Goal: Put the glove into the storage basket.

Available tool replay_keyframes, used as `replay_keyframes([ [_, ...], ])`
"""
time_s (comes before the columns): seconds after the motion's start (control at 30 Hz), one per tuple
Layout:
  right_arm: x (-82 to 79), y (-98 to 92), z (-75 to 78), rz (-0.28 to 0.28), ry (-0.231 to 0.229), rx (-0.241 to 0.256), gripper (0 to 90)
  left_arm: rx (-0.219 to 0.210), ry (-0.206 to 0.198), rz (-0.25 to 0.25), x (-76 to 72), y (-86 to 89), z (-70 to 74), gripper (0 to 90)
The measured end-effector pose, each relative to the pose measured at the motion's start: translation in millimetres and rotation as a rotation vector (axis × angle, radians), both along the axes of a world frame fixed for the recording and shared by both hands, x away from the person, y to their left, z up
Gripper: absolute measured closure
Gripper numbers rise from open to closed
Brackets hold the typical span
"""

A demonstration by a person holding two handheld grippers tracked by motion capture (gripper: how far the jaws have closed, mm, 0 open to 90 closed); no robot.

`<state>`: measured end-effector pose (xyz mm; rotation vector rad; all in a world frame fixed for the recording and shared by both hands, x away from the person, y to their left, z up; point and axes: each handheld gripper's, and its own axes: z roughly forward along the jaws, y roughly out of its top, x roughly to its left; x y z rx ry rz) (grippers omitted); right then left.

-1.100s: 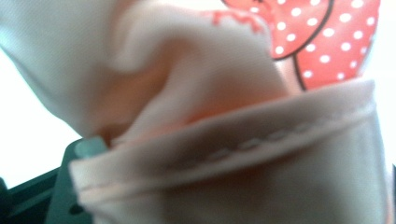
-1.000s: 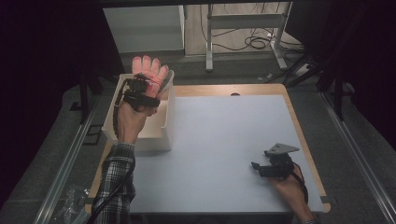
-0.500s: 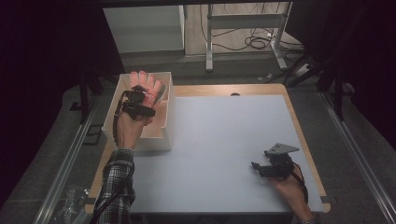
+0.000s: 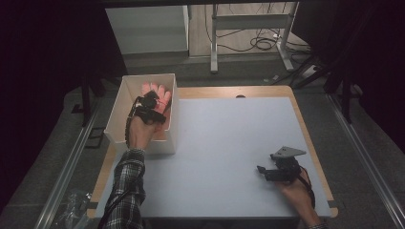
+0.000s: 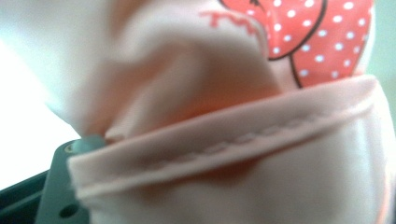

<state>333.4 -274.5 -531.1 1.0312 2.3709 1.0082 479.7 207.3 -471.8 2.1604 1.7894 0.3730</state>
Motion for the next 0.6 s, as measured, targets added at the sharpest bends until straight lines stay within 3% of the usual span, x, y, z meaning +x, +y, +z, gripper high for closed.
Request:
replay_keyframes([
  [0.37, 0.0, 0.0, 0.0, 0.000, 0.000, 0.000, 25.2, -0.015, 0.066, -0.011, 19.8, -13.9, -14.7, 21.6],
  [0.5, 0.0, 0.0, 0.0, 0.000, 0.000, 0.000, 25.2, -0.062, 0.099, -0.005, 23.7, -7.8, -24.1, 16.3],
  [0.6, 0.0, 0.0, 0.0, 0.000, 0.000, 0.000, 25.2, -0.059, 0.102, -0.012, 23.1, -6.8, -23.8, 13.9],
])
